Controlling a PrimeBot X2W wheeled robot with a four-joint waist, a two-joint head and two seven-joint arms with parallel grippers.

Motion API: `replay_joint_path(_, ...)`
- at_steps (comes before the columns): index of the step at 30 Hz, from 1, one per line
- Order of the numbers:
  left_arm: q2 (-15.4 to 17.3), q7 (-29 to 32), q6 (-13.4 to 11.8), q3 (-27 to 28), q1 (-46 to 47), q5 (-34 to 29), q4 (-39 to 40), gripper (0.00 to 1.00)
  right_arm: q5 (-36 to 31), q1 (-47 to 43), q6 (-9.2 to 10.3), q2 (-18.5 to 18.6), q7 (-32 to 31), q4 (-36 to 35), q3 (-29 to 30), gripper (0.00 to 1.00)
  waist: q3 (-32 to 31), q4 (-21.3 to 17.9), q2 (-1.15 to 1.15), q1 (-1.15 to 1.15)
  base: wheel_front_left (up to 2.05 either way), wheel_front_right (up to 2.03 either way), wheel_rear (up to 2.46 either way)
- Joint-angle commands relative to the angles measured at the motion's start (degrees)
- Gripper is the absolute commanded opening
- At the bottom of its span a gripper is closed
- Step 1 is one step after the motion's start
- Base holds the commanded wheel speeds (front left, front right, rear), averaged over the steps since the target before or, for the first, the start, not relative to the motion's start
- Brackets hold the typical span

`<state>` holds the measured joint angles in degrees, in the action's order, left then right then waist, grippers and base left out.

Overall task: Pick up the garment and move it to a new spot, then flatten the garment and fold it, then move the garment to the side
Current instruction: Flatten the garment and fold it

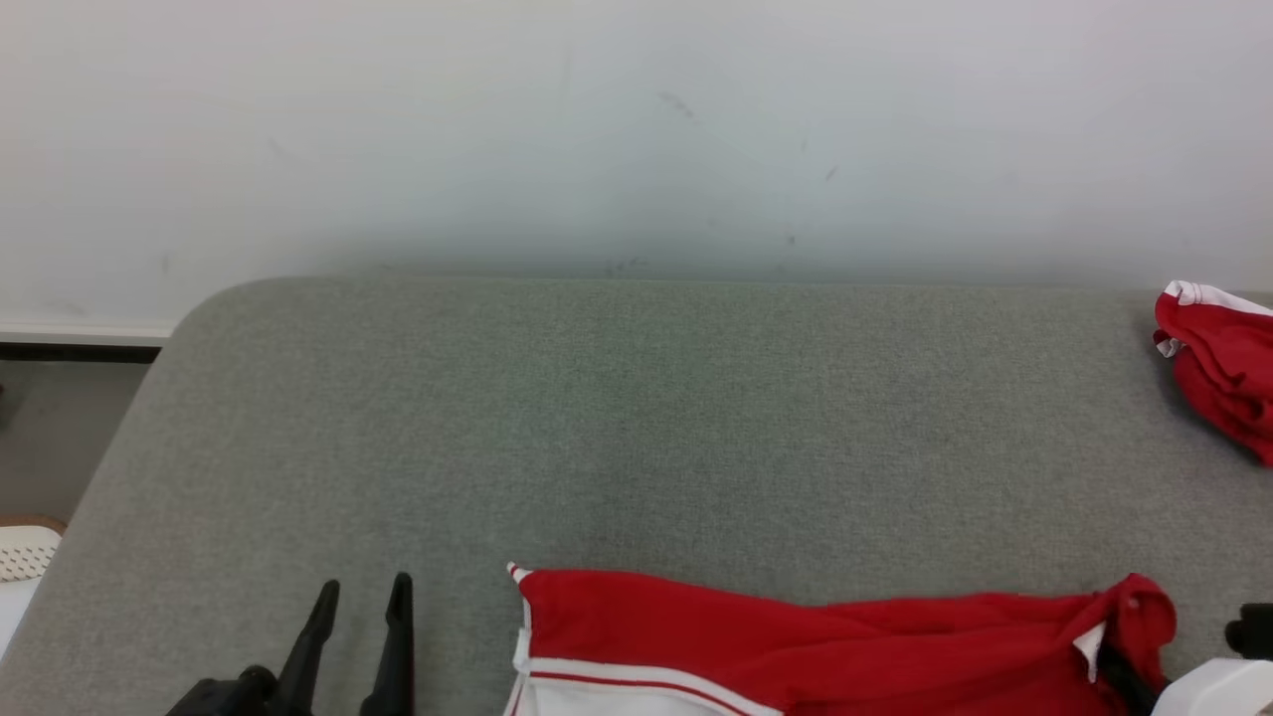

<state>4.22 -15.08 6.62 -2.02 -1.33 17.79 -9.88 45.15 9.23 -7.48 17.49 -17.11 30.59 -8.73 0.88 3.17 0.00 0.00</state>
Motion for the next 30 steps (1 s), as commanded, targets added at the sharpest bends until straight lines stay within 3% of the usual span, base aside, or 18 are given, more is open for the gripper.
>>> replay_joint_path(1, -0.2, -0.1, 0.3, 0.2, -0.1, -0.7, -0.1, 1.00, 0.3, 0.3, 0.01, 1.4, 0.1, -0.5, 1.2, 0.00, 0.1, -0.3, 0.00, 0.00, 0.00, 0.00, 0.00)
replay_joint_path(6, -0.4, -0.1, 0.4, 0.2, 0.3, -0.9, -0.2, 1.00, -2.5, 1.5, 0.06, 3.2, 1.0, -0.1, 6.0, 0.00, 0.5, -0.7, 0.00, 0.00, 0.00, 0.00, 0.00)
replay_joint_path(16, -0.7, -0.1, 0.8, 0.4, 0.2, -1.1, -0.9, 1.00, -0.5, -2.6, 0.06, -3.0, -3.9, -16.3, 7.8, 0.00, 0.1, -0.6, 0.00, 0.00, 0.00, 0.00, 0.00)
replay_joint_path(24, -0.7, -0.1, 0.8, 0.5, 0.1, -1.3, -1.6, 1.00, 2.7, -8.3, 0.05, -9.4, -10.0, -30.6, 3.7, 0.00, -1.1, 0.5, 0.00, 0.00, 0.00, 0.00, 0.00)
replay_joint_path(30, -0.8, -0.1, 0.8, 0.1, 0.5, -1.4, -2.1, 1.00, 3.4, -9.8, 0.05, -13.3, -11.1, -32.7, -2.3, 0.00, -1.2, 2.7, 0.00, 0.00, 0.00, 0.00, 0.00)
